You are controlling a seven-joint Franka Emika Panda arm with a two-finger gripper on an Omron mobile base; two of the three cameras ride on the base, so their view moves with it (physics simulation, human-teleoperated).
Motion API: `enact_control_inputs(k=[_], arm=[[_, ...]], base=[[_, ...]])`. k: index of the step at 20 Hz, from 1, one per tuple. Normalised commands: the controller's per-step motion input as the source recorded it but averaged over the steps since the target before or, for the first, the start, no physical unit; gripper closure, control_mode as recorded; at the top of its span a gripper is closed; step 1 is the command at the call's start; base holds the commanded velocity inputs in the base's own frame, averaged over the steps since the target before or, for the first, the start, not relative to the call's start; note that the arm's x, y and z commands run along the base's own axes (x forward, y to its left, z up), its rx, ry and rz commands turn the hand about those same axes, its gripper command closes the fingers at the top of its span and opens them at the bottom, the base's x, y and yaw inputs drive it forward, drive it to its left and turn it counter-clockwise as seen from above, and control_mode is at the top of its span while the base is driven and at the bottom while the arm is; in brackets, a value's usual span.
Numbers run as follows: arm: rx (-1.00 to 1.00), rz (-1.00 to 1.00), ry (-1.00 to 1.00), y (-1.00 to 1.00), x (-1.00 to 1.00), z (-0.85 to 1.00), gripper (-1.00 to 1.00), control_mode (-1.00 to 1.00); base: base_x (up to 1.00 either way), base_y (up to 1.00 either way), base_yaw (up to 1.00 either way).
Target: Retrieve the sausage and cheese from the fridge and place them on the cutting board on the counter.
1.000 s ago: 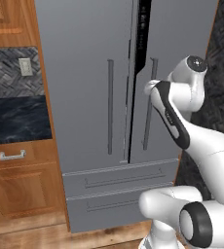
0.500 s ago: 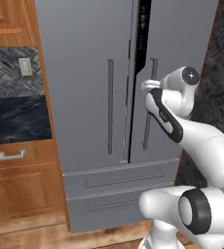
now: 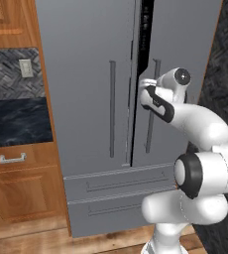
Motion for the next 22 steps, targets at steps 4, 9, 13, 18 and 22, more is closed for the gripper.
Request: enact_control_inputs(k=[4,9,13,18,22], arm=[[0.01,0.0,0.0,0.0,0.72,-0.15,-1.0,-1.0],[0.0,0.01,0.0,0.04,0.74,-0.24,1.0,-1.0],[0.0,0.01,0.01,0.0,0.09,-0.03,1.0,-1.0],[-0.01,-0.05,0.0,-0.46,-0.7,-0.01,1.0,-1.0],[-0.03,-0.01,-0.03,-1.0,-1.0,0.0,1.0,-1.0]], base=[[0.0,0.0,0.0],[0.0,0.0,0.0],[0.0,0.0,0.0],[0.0,0.0,0.0],[0.0,0.0,0.0]])
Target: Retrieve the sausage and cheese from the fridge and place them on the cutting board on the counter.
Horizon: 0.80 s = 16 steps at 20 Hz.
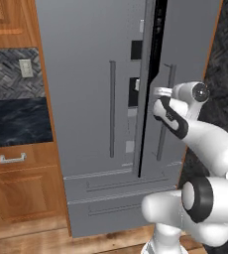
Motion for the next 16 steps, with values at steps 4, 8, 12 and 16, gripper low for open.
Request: enact_control_inputs(k=[4,8,12,16], arm=[[-0.04,0.0,-0.09,-1.0,-1.0,0.0,1.0,-1.0],[-0.04,0.0,-0.08,-0.85,-1.0,0.0,1.0,-1.0],[-0.05,0.04,-0.06,-0.01,-1.0,0.0,-1.0,-1.0],[-0.2,0.04,0.0,-0.27,-1.0,0.06,-1.0,-1.0]], base=[[0.0,0.0,0.0],[0.0,0.0,0.0],[0.0,0.0,0.0],[0.0,0.0,0.0]])
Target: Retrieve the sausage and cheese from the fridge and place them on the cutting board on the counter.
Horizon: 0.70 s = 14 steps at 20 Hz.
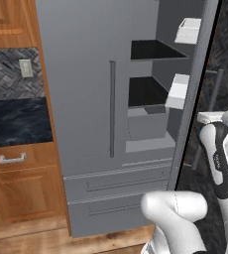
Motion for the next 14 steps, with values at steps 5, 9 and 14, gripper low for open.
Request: enact_control_inputs(k=[5,9,14], arm=[[-0.19,-0.05,0.03,0.43,-0.72,0.38,-1.0,-1.0],[-0.26,-0.2,0.11,0.76,-0.44,0.42,-1.0,-1.0],[-0.34,-0.24,0.27,0.99,-0.05,0.16,-1.0,-1.0]], base=[[0.0,0.0,0.0],[0.0,0.0,0.0],[0.0,0.0,0.0]])
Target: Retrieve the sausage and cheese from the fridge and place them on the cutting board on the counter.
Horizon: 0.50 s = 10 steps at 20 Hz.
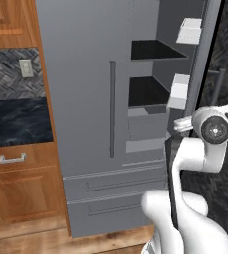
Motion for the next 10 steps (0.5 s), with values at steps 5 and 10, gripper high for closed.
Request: enact_control_inputs(k=[5,10], arm=[[-0.24,-0.2,0.25,0.88,0.25,0.0,-1.0,-1.0],[-0.08,-0.17,0.04,0.46,0.48,0.0,-1.0,-1.0]], base=[[0.0,0.0,0.0],[0.0,0.0,0.0]])
